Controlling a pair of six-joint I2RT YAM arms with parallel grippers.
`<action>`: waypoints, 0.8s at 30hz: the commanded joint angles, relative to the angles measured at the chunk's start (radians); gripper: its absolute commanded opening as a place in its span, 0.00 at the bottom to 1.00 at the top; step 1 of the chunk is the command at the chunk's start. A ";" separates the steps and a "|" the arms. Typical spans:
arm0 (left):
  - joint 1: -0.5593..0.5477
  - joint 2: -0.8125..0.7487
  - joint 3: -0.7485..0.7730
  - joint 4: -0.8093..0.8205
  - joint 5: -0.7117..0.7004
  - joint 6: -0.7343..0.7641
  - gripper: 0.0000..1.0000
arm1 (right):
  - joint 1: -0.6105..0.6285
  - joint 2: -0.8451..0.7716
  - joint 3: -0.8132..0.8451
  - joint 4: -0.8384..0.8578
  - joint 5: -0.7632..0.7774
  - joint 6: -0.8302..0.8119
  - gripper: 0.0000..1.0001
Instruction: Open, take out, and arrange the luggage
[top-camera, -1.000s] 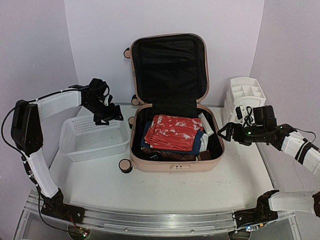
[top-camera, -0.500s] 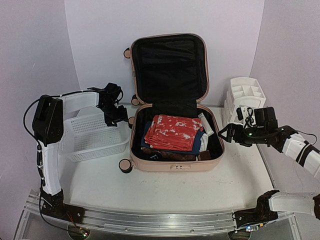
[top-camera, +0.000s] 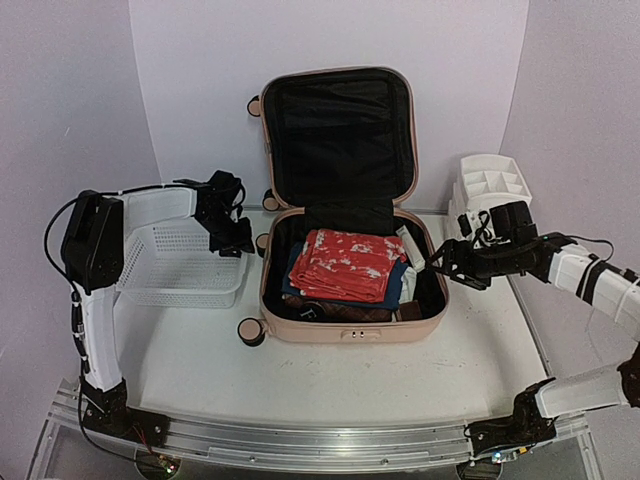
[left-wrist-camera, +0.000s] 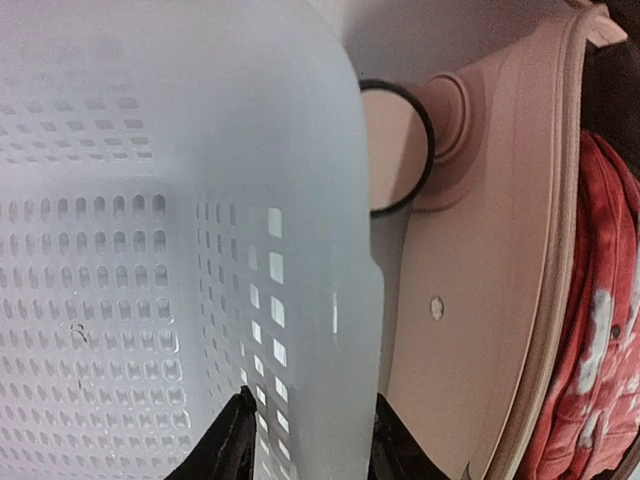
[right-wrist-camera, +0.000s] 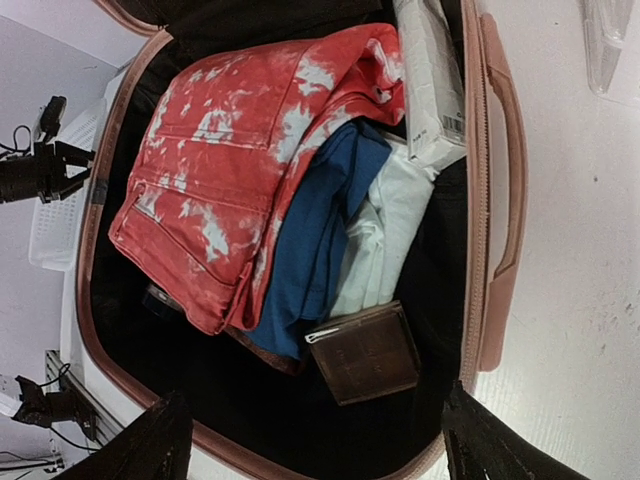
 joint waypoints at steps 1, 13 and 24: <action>-0.047 -0.124 -0.076 0.003 0.051 0.028 0.36 | 0.054 0.057 0.087 -0.012 -0.029 0.062 0.85; -0.096 -0.203 -0.193 0.125 0.137 -0.072 0.43 | 0.214 0.322 0.226 0.042 0.091 0.275 0.80; -0.106 -0.348 -0.266 0.153 0.041 -0.127 0.70 | 0.217 0.473 0.330 0.102 0.107 0.344 0.58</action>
